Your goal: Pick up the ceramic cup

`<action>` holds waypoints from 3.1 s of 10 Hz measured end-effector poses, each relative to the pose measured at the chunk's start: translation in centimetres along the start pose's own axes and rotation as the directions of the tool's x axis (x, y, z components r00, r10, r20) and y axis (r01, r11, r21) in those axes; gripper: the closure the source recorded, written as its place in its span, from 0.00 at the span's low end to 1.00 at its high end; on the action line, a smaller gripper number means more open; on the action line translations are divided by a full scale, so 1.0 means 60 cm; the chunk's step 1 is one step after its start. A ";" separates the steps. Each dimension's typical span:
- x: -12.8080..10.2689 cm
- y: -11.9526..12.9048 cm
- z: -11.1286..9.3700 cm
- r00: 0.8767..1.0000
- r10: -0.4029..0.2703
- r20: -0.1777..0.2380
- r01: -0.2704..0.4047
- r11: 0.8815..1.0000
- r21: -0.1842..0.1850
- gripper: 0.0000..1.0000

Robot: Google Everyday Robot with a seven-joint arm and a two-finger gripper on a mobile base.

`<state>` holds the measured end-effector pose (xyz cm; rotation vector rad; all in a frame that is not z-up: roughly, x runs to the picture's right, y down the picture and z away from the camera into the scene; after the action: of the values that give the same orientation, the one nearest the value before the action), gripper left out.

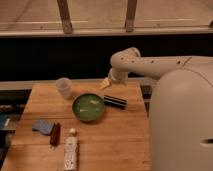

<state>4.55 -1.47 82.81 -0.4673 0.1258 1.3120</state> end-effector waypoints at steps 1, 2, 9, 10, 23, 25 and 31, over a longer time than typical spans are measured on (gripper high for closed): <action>0.000 0.000 0.000 1.000 0.000 0.000 0.000 1.000 0.000 0.20; 0.000 0.000 0.000 1.000 0.000 0.000 0.000 1.000 0.000 0.20; 0.000 0.000 0.000 1.000 0.000 0.000 0.000 1.000 0.000 0.20; 0.000 0.000 0.000 1.000 0.000 0.000 0.000 1.000 0.000 0.20; -0.137 0.160 -0.009 0.976 -0.198 0.091 0.203 0.978 -0.049 0.20; -0.161 0.232 0.005 0.959 -0.262 0.108 0.273 0.956 -0.108 0.20; -0.164 0.261 0.009 0.951 -0.290 0.111 0.303 0.944 -0.132 0.20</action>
<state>-13.00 -7.31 82.65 -0.5298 -0.1150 1.0459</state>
